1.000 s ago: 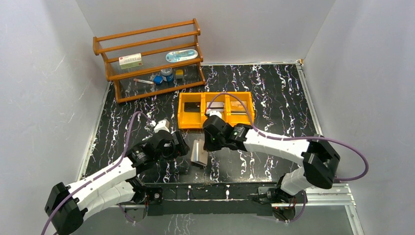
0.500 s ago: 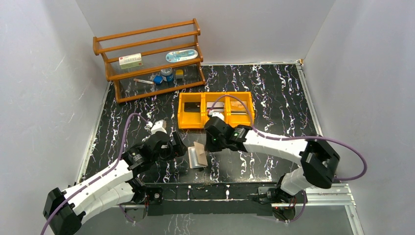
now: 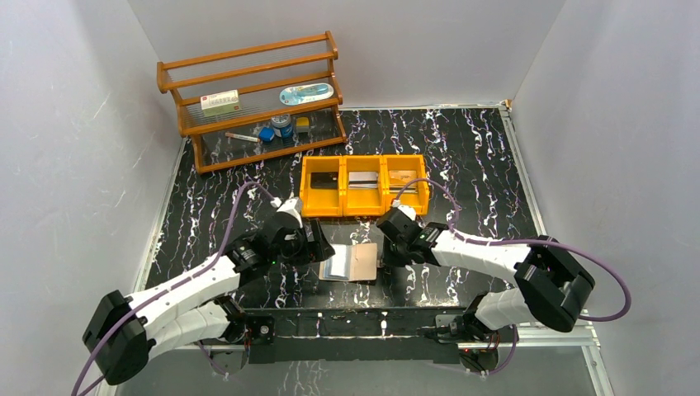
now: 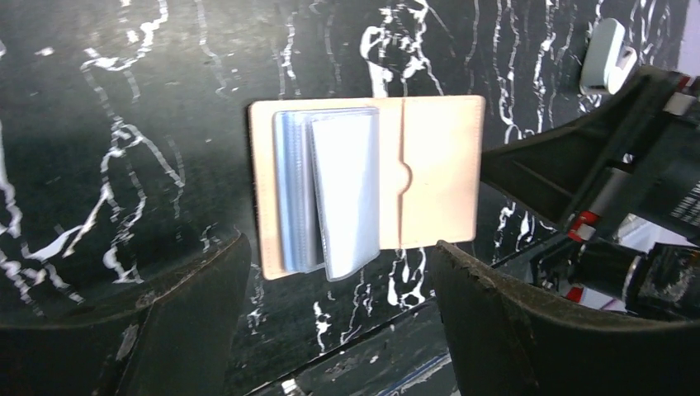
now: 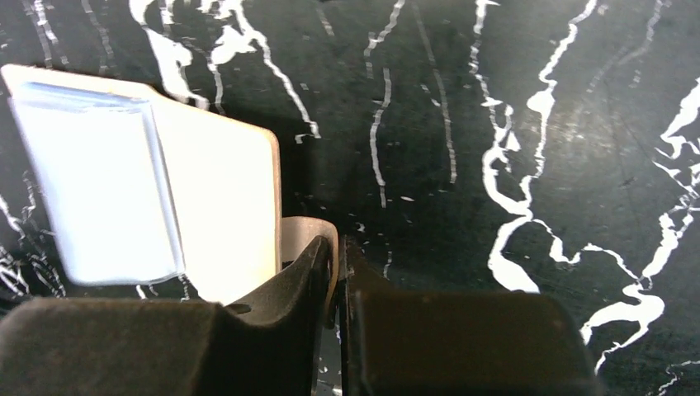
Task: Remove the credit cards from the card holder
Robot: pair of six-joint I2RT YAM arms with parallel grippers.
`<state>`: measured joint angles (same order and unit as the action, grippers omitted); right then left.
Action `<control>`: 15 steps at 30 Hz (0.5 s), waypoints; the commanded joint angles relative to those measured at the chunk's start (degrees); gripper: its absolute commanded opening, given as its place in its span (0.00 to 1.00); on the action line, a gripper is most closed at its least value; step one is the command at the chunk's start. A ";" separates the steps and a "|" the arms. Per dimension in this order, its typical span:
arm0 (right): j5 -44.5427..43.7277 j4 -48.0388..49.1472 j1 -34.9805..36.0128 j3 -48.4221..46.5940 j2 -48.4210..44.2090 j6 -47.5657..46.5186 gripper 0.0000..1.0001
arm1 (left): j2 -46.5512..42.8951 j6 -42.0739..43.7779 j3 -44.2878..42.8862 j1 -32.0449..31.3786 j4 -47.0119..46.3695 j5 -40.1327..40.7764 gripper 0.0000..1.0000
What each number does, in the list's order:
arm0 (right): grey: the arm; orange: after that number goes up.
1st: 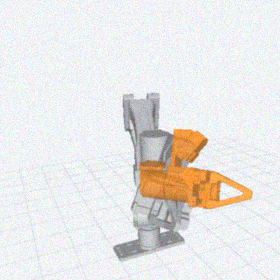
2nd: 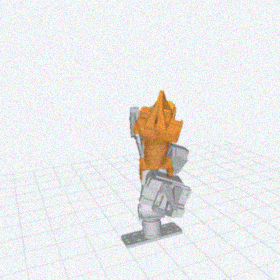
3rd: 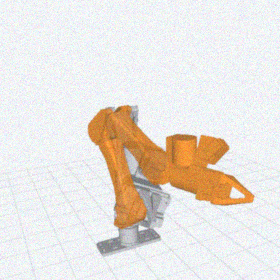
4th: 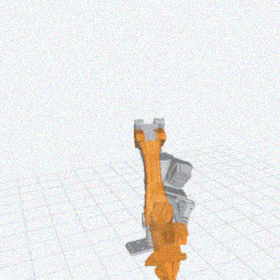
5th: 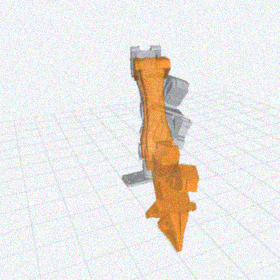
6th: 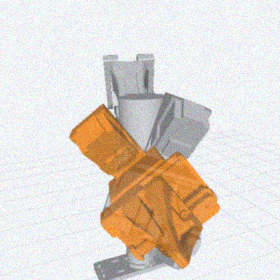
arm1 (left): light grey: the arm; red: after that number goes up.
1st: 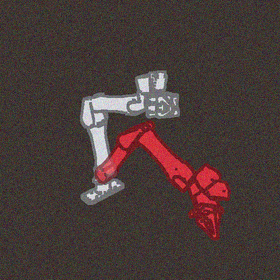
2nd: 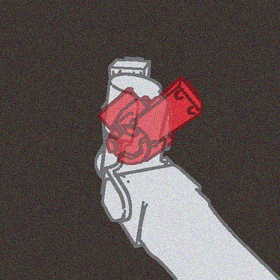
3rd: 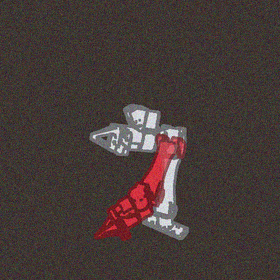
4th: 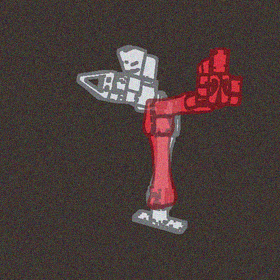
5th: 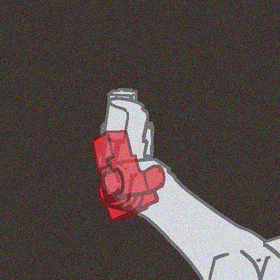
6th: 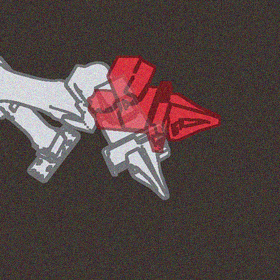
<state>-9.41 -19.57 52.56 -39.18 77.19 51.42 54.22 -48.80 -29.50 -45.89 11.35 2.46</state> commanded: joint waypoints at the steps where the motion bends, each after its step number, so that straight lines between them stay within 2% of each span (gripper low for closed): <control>1: -4.03 -0.42 -0.52 1.20 -0.62 3.51 0.19 | 3.01 2.49 -3.27 -0.16 -4.52 -5.82 0.78; 7: -3.96 -0.57 -0.54 0.78 -3.42 3.62 0.37 | 8.90 2.49 -3.32 -0.16 -6.99 -8.92 0.76; 12: -3.48 -2.34 -0.55 -2.09 -8.13 2.33 0.45 | 12.24 1.65 -2.57 -0.17 -9.25 -10.14 0.75; 15: -2.12 -2.24 -0.53 -3.88 -10.64 1.26 0.47 | 12.96 1.13 -1.96 -0.16 -10.85 -10.45 0.74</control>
<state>-11.66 -21.52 52.18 -38.72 70.37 53.80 67.02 -47.18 -30.94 -45.89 3.46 -5.96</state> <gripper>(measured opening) 0.457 0.747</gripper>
